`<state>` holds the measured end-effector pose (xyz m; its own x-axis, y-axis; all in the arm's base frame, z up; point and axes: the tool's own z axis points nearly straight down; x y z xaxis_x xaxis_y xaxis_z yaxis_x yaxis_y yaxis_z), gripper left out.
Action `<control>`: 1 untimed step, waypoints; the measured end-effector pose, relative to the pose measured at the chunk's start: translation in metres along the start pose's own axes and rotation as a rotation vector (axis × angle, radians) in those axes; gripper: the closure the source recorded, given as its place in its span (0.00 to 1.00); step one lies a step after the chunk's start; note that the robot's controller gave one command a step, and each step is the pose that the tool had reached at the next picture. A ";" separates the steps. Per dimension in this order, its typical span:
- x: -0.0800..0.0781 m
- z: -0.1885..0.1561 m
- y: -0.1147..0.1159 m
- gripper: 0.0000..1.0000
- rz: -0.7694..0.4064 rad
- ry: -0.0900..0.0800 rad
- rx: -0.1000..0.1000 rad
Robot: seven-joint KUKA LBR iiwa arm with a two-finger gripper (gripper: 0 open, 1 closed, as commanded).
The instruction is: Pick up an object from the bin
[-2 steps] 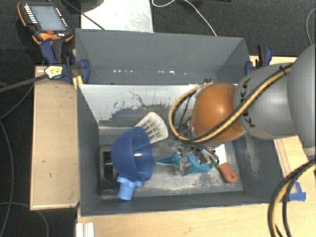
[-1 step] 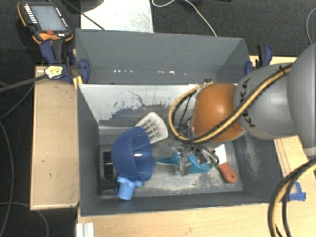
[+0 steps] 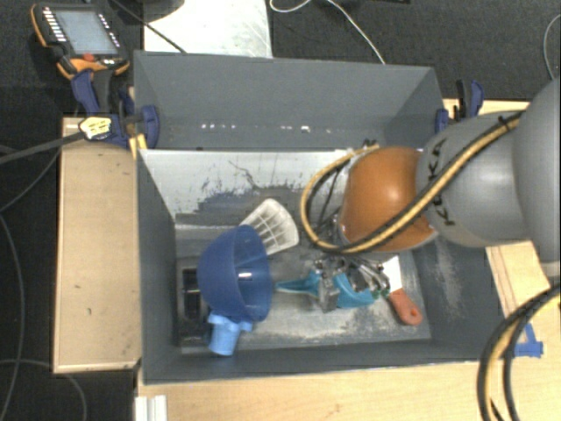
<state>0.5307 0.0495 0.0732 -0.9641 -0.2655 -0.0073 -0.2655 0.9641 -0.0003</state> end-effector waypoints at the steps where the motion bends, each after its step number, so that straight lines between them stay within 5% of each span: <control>1: 0.000 -0.010 0.000 1.00 0.002 -0.002 0.000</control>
Offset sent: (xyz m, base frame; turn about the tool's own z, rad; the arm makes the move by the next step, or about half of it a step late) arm 0.0000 -0.0001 0.1180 0.0000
